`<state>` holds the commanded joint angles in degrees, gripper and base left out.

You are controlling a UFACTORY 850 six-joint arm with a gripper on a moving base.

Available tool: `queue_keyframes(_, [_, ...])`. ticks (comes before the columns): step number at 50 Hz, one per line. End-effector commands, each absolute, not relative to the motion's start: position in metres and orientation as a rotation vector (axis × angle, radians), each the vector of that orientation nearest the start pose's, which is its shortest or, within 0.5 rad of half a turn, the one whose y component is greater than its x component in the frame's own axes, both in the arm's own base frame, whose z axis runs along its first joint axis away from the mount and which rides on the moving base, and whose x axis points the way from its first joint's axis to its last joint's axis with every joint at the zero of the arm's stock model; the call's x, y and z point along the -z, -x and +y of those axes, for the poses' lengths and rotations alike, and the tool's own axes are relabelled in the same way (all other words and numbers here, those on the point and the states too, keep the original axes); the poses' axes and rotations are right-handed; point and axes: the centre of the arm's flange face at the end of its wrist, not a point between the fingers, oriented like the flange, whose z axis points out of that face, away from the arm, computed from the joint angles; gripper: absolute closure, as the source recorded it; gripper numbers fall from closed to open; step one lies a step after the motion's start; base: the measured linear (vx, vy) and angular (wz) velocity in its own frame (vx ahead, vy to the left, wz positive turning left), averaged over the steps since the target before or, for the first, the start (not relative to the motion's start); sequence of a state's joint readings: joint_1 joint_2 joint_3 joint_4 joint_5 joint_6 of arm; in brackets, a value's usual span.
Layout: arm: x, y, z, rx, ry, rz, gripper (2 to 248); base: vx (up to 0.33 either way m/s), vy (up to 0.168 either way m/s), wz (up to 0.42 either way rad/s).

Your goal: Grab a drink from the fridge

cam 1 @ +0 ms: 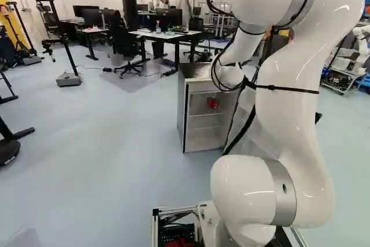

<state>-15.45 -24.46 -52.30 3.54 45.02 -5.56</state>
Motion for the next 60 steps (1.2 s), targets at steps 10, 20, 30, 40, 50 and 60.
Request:
queue_keyframes(10, [-0.395,-0.538,-0.164,1.946,2.732,0.368,3,0.000,0.000,0.000])
queue_keyframes(20, [-0.401,-0.519,-0.172,1.875,2.780,0.408,3,0.000,0.000,0.000])
queue_keyframes(30, [-0.406,-0.502,-0.181,1.779,2.835,0.454,3,0.000,0.000,0.000])
queue_keyframes(40, [-0.411,-0.486,-0.192,1.677,2.887,0.505,3,0.000,0.000,0.000])
queue_keyframes(50, [-0.416,-0.475,-0.205,1.576,2.932,0.557,3,0.000,0.000,0.000])
queue_keyframes(60, [-0.421,-0.468,-0.218,1.485,2.965,0.607,3,0.000,0.000,0.000])
